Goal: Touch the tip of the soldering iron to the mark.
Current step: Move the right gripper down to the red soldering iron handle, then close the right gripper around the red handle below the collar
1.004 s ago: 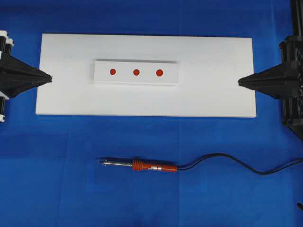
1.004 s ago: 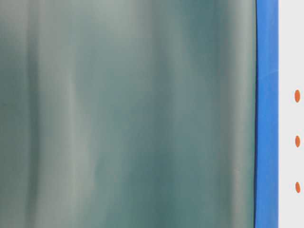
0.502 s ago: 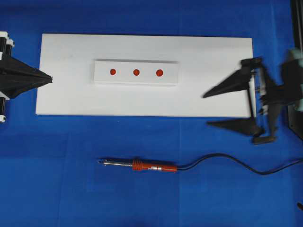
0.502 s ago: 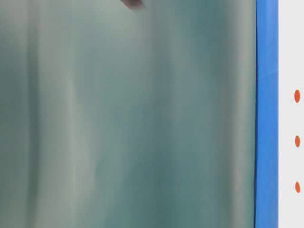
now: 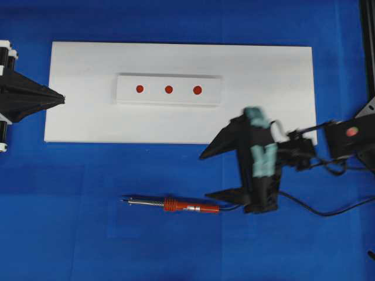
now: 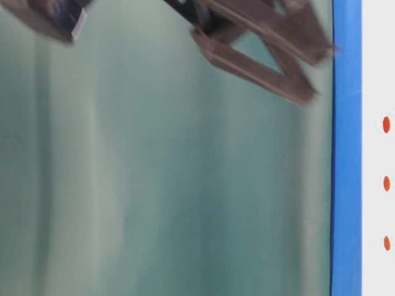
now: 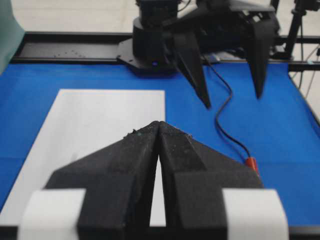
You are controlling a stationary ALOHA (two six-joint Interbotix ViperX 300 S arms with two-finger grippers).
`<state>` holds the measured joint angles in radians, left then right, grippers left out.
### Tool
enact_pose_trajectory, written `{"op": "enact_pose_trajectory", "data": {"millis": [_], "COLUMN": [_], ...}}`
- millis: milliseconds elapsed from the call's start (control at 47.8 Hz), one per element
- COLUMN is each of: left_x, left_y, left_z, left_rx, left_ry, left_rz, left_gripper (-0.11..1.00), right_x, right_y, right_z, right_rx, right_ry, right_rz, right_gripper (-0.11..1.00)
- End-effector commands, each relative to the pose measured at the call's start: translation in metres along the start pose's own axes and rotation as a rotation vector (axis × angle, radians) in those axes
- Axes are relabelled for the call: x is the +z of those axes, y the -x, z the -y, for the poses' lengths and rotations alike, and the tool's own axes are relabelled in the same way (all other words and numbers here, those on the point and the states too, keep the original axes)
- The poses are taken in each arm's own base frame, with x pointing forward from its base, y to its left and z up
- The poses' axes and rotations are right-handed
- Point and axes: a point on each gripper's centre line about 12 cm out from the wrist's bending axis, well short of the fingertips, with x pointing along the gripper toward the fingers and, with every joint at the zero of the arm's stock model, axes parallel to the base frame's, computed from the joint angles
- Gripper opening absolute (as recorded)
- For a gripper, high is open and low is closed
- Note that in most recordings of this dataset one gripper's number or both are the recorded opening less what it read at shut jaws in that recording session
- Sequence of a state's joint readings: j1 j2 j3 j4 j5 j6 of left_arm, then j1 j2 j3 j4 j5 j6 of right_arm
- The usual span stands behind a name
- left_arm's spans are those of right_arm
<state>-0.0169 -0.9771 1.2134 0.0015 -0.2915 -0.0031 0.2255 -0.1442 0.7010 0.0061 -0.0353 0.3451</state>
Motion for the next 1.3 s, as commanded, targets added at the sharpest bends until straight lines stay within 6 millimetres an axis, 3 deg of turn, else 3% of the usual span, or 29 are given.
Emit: {"op": "enact_pose_trajectory", "data": {"millis": [0,356,774,1088,1172,1276], "left_x": [0.003,0.002,0.000,0.000,-0.001,-0.002], "left_y": [-0.001,0.000,0.000,0.000,0.001,0.001], "left_z": [0.000,0.000,0.000,0.000,0.000,0.001], "left_rx": [-0.002,-0.002,-0.002,-0.002,-0.002,-0.003], "left_ry": [0.002,0.003,0.003,0.003,0.003,0.003], "left_rz": [0.012,0.011,0.008,0.008,0.006,0.002], "left_gripper": [0.00,0.00,0.00,0.00,0.00,0.00], "right_x": [0.007,-0.031,-0.060,-0.073,-0.074,-0.076], "right_y": [-0.014,-0.072,-0.103,-0.114,-0.116,-0.117], "right_z": [-0.009,-0.010,-0.008,-0.004,-0.004,-0.004], "right_rx": [0.012,-0.014,-0.013,-0.026,-0.026,-0.029], "right_ry": [-0.009,-0.085,-0.123,-0.141,-0.139,-0.129], "right_rz": [-0.005,-0.133,-0.131,-0.146,-0.150,-0.158], "right_gripper": [0.88,0.87,0.87,0.85,0.79,0.54]}}
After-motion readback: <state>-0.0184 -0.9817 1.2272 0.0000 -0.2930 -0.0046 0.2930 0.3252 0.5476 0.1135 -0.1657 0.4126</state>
